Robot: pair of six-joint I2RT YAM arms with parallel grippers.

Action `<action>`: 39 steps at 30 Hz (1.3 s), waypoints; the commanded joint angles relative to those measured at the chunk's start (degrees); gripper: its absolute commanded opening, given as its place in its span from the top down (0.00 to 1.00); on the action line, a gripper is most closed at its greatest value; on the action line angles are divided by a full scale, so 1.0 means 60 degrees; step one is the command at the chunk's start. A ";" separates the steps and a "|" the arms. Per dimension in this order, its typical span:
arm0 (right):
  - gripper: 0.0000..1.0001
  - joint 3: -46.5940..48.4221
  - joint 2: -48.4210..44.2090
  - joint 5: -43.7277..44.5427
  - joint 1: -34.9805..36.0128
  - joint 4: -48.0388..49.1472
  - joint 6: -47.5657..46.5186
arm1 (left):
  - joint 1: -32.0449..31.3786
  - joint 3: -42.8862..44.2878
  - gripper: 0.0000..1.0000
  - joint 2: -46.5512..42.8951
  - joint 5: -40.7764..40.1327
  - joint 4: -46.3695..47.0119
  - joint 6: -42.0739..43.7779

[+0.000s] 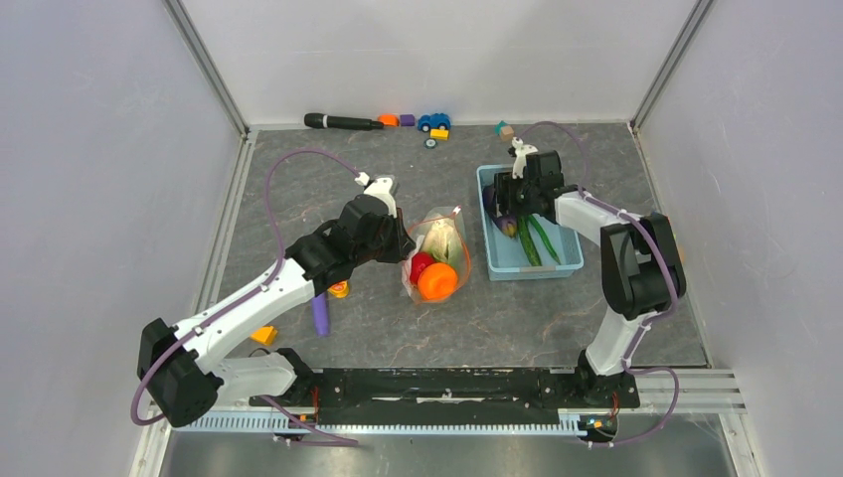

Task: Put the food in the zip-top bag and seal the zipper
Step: Pick up the fake vegetable from the bin, then place the fake vegetable in the zipper food storage bag.

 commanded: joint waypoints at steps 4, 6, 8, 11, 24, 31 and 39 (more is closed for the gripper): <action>0.59 -0.0324 -0.2297 0.1299 0.0058 0.0275 -0.0016 | 0.0026 0.0248 0.98 -0.0329 0.0003 0.0127 -0.0323; 0.60 -0.0556 -0.2924 0.1282 0.0058 0.0387 -0.0143 | 0.0025 0.0249 0.98 -0.0338 0.0001 0.0112 -0.0343; 0.61 -0.0973 -0.3568 0.0796 0.0055 0.0739 -0.0326 | 0.0026 0.0249 0.98 -0.0356 -0.0018 0.0099 -0.0361; 0.61 -0.1766 -0.4576 -0.0559 0.0058 0.1978 -0.0482 | 0.0026 0.0263 0.98 -0.0388 -0.0035 0.0098 -0.0405; 0.65 -0.3418 -0.7268 -0.4555 0.2052 0.5170 -0.1941 | 0.0026 0.0366 0.98 -0.0192 -0.0095 0.0038 -0.0651; 0.63 -0.4194 -0.7424 -0.6169 0.3266 0.6957 -0.2512 | 0.0026 0.0368 0.98 -0.0165 -0.0072 0.0050 -0.0702; 0.61 -0.4407 -0.6173 -0.7091 0.3617 0.8443 -0.2026 | 0.0026 0.0352 0.98 -0.0146 0.0103 0.0087 -0.0731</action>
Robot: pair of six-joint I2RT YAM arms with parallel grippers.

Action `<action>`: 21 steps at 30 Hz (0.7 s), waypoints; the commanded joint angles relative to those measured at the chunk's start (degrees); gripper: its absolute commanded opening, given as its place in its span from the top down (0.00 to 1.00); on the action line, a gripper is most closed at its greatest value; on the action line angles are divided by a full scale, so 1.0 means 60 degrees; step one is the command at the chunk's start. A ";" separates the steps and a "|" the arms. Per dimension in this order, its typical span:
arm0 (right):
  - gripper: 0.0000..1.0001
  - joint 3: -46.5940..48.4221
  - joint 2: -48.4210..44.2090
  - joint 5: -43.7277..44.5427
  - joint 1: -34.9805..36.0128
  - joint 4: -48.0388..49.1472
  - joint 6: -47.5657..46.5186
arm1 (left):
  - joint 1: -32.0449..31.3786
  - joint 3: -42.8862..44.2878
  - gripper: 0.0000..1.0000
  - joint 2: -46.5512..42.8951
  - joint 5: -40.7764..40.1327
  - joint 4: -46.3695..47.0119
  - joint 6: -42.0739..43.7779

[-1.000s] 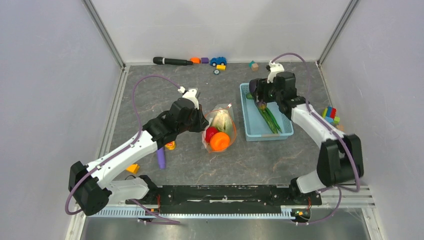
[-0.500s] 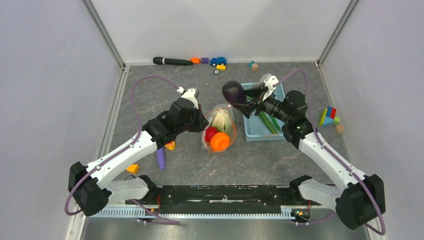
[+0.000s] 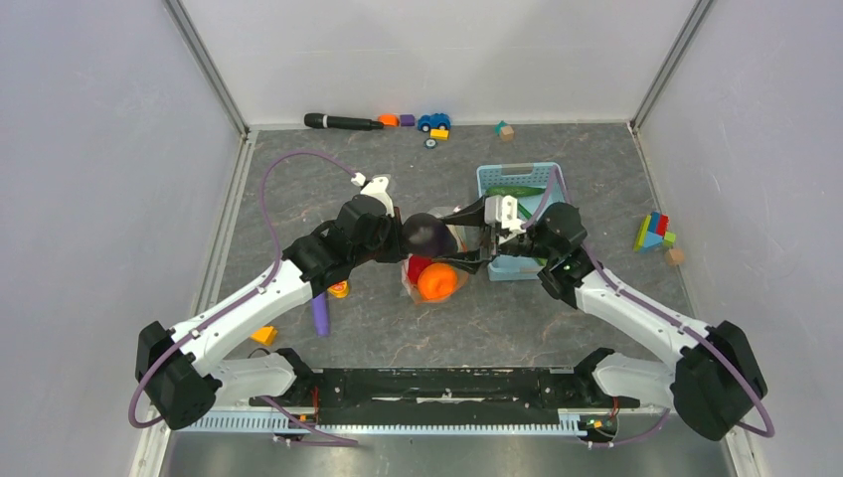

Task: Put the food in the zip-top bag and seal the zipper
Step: Place the fake vegetable in the zipper food storage bag.

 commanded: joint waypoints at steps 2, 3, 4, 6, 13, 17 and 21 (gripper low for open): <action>0.61 -0.0275 0.0579 -0.0560 0.0157 0.1673 0.0279 | 0.0038 0.0337 0.98 -0.0025 0.0088 0.0129 -0.0309; 0.61 -0.0326 0.0653 -0.0407 0.0149 0.1652 0.0273 | 0.0040 0.0337 0.98 -0.0046 0.0092 0.0144 -0.0318; 0.61 -0.0378 0.0687 -0.0304 0.0149 0.1581 0.0270 | 0.0040 0.0358 0.98 -0.0037 0.0121 0.0159 -0.0309; 0.61 -0.0482 0.0716 0.0050 0.0157 0.1220 0.0156 | 0.0048 0.0395 0.98 -0.0047 0.0121 0.0185 -0.0309; 0.61 -0.0890 -0.0031 0.1654 0.0157 -0.0917 -0.0877 | 0.0084 0.0396 0.98 -0.0044 0.0093 0.0215 -0.0254; 0.61 -0.0741 -0.0133 0.2166 0.0156 -0.1797 -0.1020 | 0.0099 0.0383 0.98 -0.0058 0.0149 0.0261 -0.0245; 0.64 -0.0425 -0.0016 0.2437 0.0157 -0.2602 -0.1188 | 0.0099 0.0381 0.98 -0.0069 0.0219 0.0328 -0.0237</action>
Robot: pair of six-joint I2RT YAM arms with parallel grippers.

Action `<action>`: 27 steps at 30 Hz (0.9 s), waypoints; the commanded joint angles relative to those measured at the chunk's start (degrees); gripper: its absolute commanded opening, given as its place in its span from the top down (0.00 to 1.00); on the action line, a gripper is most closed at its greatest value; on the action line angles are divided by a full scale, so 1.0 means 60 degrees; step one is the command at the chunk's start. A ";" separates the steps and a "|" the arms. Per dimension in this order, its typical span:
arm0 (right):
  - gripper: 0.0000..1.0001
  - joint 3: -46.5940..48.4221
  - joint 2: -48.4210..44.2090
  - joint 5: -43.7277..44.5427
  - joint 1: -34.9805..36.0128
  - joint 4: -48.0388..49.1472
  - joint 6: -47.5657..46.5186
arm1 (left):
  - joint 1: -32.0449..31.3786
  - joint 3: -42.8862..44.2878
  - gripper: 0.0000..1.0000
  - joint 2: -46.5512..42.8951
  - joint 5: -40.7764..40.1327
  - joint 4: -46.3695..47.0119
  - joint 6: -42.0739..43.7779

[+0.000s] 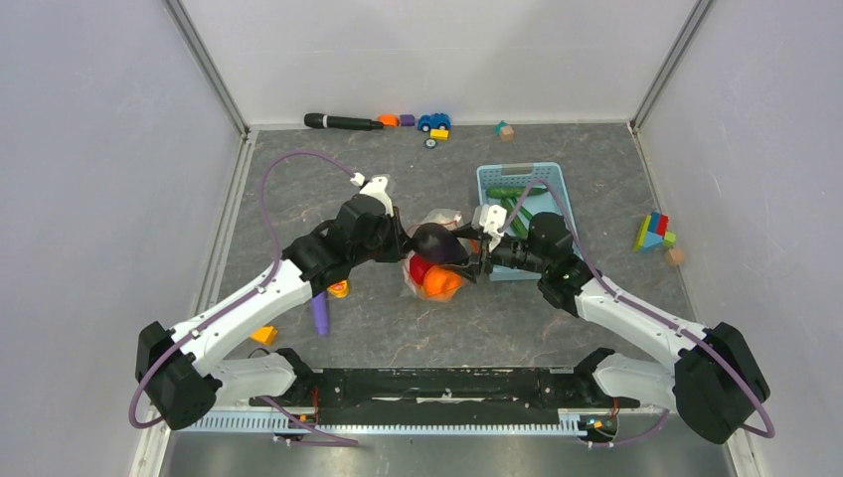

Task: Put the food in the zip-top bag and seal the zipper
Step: Place the fake vegetable in the zipper food storage bag.

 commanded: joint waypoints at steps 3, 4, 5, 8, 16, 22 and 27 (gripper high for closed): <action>0.67 0.0699 0.0107 0.0600 0.0098 -0.1363 -0.0650 | 0.0052 0.0431 0.98 -0.0044 0.0398 0.0528 -0.0178; 0.67 0.0847 0.0195 0.0698 0.0142 -0.1606 -0.0713 | 0.0052 0.0510 0.98 -0.0020 0.0544 0.0576 -0.0139; 0.69 0.1028 0.0275 0.0876 0.0185 -0.1809 -0.0775 | 0.0052 0.0597 0.98 0.0030 0.0661 0.0616 -0.0077; 0.72 0.1525 0.0529 0.1746 0.0376 -0.2558 -0.0778 | 0.0052 0.0865 0.98 0.0110 0.0846 0.0675 0.0062; 0.80 0.2571 0.0775 0.4293 0.0996 -0.4786 -0.1042 | 0.0052 0.1274 0.98 0.0141 0.1295 0.0881 0.0336; 0.87 0.2694 0.0784 0.4669 0.1315 -0.5797 -0.1864 | 0.0052 0.1511 0.98 0.0223 0.0934 0.0771 0.0426; 0.91 0.3400 0.1029 0.5489 0.1324 -0.5981 -0.1002 | 0.0051 0.1607 0.98 0.0393 0.1378 0.0825 0.0535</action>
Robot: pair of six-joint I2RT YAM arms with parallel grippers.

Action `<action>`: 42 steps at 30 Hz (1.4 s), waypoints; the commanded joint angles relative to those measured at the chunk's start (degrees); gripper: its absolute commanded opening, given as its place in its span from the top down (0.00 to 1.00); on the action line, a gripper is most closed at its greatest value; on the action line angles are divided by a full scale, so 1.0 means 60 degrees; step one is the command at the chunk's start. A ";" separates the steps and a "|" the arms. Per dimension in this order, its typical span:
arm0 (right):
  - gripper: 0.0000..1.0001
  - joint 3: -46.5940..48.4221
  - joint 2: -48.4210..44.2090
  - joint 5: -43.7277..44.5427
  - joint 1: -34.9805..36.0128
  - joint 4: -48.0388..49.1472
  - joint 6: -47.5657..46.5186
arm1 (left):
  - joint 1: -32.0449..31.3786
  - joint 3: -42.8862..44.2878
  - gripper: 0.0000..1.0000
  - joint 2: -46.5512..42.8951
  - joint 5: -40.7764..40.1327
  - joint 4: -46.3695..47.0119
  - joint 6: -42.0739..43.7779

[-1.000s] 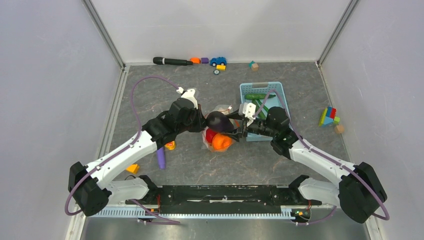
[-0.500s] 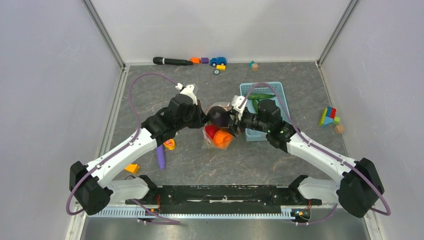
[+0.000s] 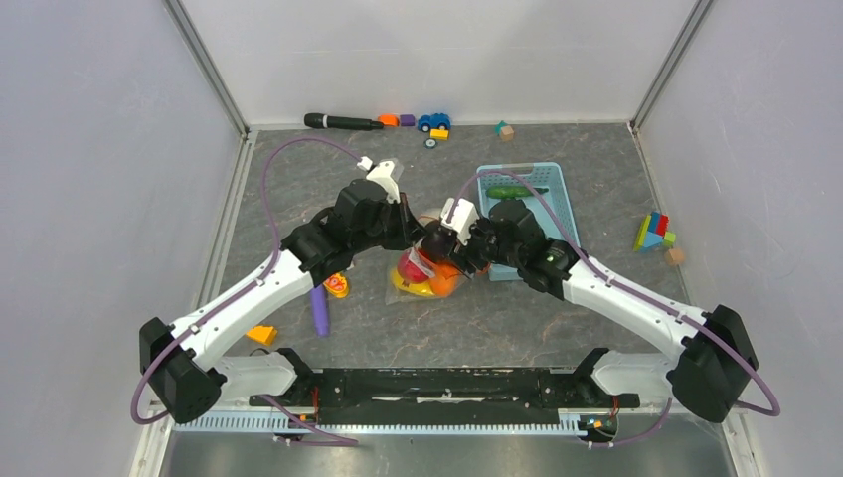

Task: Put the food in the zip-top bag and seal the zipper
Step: Place the fake vegetable in the zipper food storage bag.

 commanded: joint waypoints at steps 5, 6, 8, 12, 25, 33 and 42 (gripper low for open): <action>0.97 0.1692 0.0835 0.1736 -0.0004 0.0073 0.3828 | -0.0021 0.0496 0.98 0.0175 0.1306 0.1121 0.0384; 0.99 0.1700 0.0936 0.2077 0.0021 0.0281 0.4656 | -0.0021 0.0504 0.98 0.0216 0.1524 0.1200 0.0384; 1.00 0.1715 0.1137 0.2724 0.0183 0.0658 0.5624 | -0.0047 0.0538 0.98 0.0352 0.2018 0.1392 0.0369; 1.00 0.2283 0.1747 0.4435 0.0444 0.0138 0.6643 | -0.0123 0.0670 0.98 0.0490 0.2488 0.1427 0.0397; 0.86 0.2239 0.1809 0.6414 0.0424 -0.0517 0.7452 | -0.0234 0.0235 0.98 -0.0032 0.1614 0.1408 0.0359; 0.45 0.2193 0.1398 0.4134 0.0421 0.0334 0.5786 | -0.0241 0.0307 0.98 0.0005 0.0169 0.0818 0.0142; 0.19 0.1962 0.0399 0.1701 0.0411 0.1713 0.4190 | -0.0241 0.0584 0.98 0.0231 -0.0804 0.0074 0.0074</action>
